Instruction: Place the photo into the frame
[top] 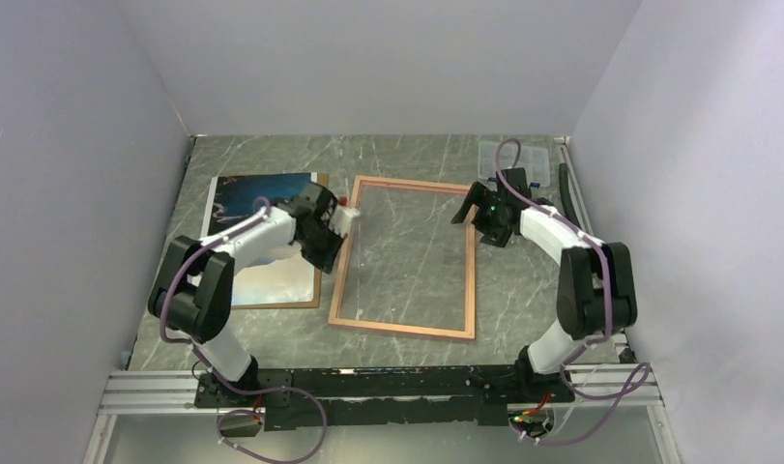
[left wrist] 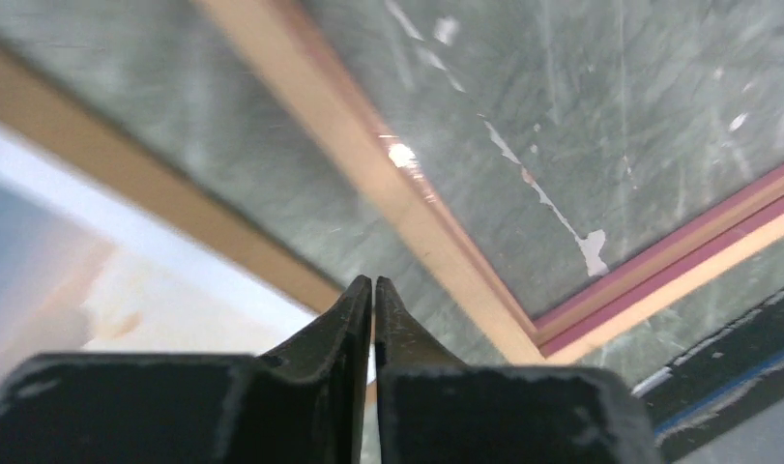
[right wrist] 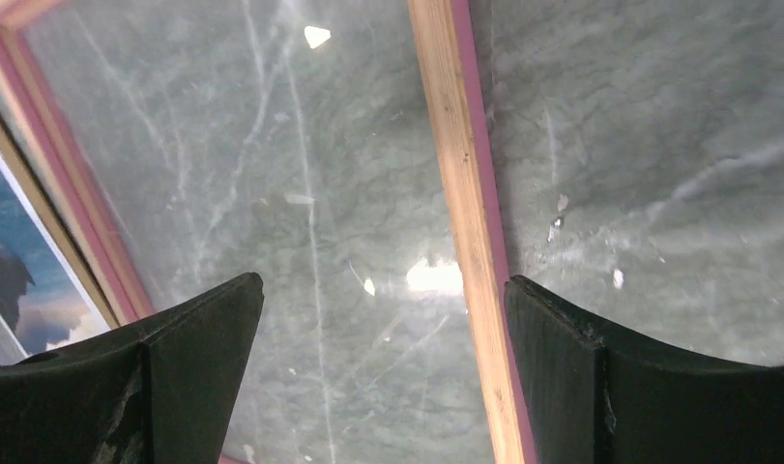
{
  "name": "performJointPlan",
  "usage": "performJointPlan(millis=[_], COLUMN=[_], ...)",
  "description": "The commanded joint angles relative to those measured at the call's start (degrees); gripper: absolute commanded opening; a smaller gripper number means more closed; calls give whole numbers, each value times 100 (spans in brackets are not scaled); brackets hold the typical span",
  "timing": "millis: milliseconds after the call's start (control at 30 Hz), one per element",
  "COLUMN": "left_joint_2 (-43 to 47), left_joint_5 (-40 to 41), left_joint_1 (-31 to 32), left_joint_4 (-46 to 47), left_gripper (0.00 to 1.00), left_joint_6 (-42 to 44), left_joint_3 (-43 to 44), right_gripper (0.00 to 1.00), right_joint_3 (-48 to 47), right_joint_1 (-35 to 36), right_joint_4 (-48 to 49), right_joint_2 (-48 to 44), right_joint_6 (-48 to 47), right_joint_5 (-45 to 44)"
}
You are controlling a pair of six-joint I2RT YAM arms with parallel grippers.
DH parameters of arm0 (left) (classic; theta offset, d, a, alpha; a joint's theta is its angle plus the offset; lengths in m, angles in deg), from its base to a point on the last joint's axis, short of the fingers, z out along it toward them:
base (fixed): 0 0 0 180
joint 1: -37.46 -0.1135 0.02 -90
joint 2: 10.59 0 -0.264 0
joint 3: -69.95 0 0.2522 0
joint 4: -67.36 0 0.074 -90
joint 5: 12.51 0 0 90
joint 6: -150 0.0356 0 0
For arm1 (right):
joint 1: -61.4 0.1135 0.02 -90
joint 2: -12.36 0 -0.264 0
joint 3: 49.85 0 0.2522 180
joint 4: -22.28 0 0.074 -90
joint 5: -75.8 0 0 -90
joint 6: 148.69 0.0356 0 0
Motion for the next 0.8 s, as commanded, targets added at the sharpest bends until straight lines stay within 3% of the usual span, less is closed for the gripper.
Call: performJointPlan(millis=[0, 67, 167, 367, 533, 667, 767], left_joint_2=[535, 581, 452, -456, -723, -521, -398], left_joint_5=[-306, -386, -601, -479, 284, 924, 1272], left_joint_1=[-1036, -1650, -2801, -4826, -5600, -5738, -5739], left_joint_4=[-1108, -1470, -1898, -2214, -1473, -671, -132], left_gripper=[24, 47, 65, 85, 88, 82, 79], left_joint_6=[282, 534, 940, 1580, 1762, 1979, 2075], left_joint_3=[1147, 1656, 2307, 3094, 2515, 1703, 1200], right_gripper=[99, 99, 99, 99, 99, 99, 98], right_joint_3=[-124, -387, -867, -2311, -4055, -5214, -5467], right_joint_1=[423, 919, 1818, 3536, 4371, 4671, 4727], right_joint_4=[-71, -236, -274, -246, -443, -979, -1072], right_joint_2=[-968, -1001, -720, 640, 2232, 3247, 3578], right_joint_6=[344, 420, 662, 942, 1122, 1168, 1302], right_joint_5=[-766, -1047, -1302, -1503, -1331, -1320, -1272])
